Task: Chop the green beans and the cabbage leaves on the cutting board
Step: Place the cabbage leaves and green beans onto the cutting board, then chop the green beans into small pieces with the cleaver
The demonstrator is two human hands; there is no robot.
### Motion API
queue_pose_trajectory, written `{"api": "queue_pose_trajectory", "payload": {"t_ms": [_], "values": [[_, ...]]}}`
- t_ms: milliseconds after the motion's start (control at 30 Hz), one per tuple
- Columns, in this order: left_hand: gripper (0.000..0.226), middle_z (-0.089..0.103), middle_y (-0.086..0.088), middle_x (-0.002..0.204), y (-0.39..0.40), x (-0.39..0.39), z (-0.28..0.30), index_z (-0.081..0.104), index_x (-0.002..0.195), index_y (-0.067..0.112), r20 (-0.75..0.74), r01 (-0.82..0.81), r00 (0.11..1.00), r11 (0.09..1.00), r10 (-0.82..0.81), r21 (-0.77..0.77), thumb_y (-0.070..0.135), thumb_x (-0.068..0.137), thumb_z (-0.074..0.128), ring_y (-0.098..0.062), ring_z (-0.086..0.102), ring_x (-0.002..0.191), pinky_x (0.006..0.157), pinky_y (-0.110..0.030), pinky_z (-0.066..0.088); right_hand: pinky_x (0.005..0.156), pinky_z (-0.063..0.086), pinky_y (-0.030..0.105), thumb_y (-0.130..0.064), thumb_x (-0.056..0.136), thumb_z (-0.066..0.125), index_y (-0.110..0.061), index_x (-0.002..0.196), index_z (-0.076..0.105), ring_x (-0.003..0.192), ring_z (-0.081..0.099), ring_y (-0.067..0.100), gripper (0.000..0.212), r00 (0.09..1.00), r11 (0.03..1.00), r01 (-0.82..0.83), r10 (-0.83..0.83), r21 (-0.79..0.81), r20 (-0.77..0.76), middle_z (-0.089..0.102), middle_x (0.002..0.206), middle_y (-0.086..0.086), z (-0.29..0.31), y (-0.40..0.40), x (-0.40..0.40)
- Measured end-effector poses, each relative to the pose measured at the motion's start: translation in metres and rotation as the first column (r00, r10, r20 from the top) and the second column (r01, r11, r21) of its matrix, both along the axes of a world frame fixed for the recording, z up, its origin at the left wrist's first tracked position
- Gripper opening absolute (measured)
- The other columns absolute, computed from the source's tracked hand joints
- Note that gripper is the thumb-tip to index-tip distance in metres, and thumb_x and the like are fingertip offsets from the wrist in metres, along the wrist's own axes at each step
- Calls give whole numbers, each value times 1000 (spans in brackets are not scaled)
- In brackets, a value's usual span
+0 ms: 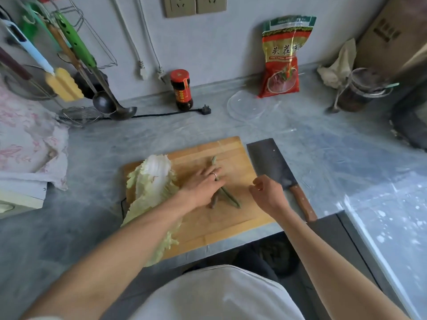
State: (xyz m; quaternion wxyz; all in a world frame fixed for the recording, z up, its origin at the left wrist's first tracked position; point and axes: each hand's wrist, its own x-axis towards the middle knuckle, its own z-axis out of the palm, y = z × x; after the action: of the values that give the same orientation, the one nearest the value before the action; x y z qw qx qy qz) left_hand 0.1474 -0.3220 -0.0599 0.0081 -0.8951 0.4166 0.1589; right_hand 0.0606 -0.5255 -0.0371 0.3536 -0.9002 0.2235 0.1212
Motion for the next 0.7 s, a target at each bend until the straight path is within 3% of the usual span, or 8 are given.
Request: {"api": "queue_pose_trajectory", "payload": {"t_ms": [67, 133, 200, 333, 433, 633, 700], "values": [[62, 29, -10, 159, -9, 3, 3, 42, 146, 27, 47, 13, 999, 1000, -13, -3, 4, 90, 55, -25, 18, 149, 120, -41, 20, 82, 53, 36, -24, 96, 58, -9, 122, 61, 101, 63, 28, 31, 999, 999, 34, -34, 16, -6, 67, 112, 10, -1, -10, -8], [47, 42, -9, 149, -19, 1, 3, 51, 140, 23, 87, -73, 993, 996, 77, -55, 11, 95, 51, -27, 31, 142, 115, -39, 26, 77, 51, 34, -23, 95, 55, -11, 115, 62, 97, 65, 29, 24, 998, 998, 64, -64, 2, 0, 68, 105, 9, -1, -18, -9], [36, 50, -9, 138, -36, -3, 0, 55, 134, 21, 83, -185, 978, 980, 192, -76, 23, 98, 51, -27, 41, 132, 106, -38, 33, 81, 50, 37, -21, 95, 53, -11, 107, 62, 100, 63, 31, 19, 996, 995, 90, -90, -45, 2, 66, 104, 10, 0, -31, -8], [36, 56, -10, 124, -62, -14, -9, 58, 127, 19, 11, -389, 919, 910, 395, -142, 33, 93, 59, -29, 51, 117, 92, -41, 44, 89, 49, 45, -13, 92, 50, -7, 116, 54, 107, 52, 32, 25, 996, 970, 88, -86, -226, 19, 51, 122, 13, -1, -50, -10], [44, 55, -11, 120, -78, -23, -15, 57, 128, 18, -15, -442, 893, 868, 450, -226, 35, 88, 65, -31, 52, 112, 93, -43, 44, 94, 45, 42, -12, 86, 56, -8, 127, 43, 116, 44, 33, 43, 987, 940, 33, -85, -341, -139, 42, 128, 13, -8, -67, -17], [42, 59, -5, 122, -92, -30, -14, 60, 131, 22, -69, -415, 907, 854, 415, -314, 17, 89, 64, -28, 56, 108, 88, -41, 49, 90, 47, 40, -11, 90, 57, 0, 129, 41, 119, 50, 38, 43, 974, 955, 67, -126, -290, -187, 49, 128, 20, -18, -95, -15], [39, 59, -3, 121, -90, -34, -14, 61, 130, 23, -72, -453, 888, 833, 455, -318, 16, 92, 63, -26, 56, 109, 87, -40, 51, 75, 50, 39, -20, 80, 69, -2, 116, 50, 100, 60, 34, 45, 956, 978, 163, -190, -131, -225, 59, 110, 16, -16, -107, -13]]}}
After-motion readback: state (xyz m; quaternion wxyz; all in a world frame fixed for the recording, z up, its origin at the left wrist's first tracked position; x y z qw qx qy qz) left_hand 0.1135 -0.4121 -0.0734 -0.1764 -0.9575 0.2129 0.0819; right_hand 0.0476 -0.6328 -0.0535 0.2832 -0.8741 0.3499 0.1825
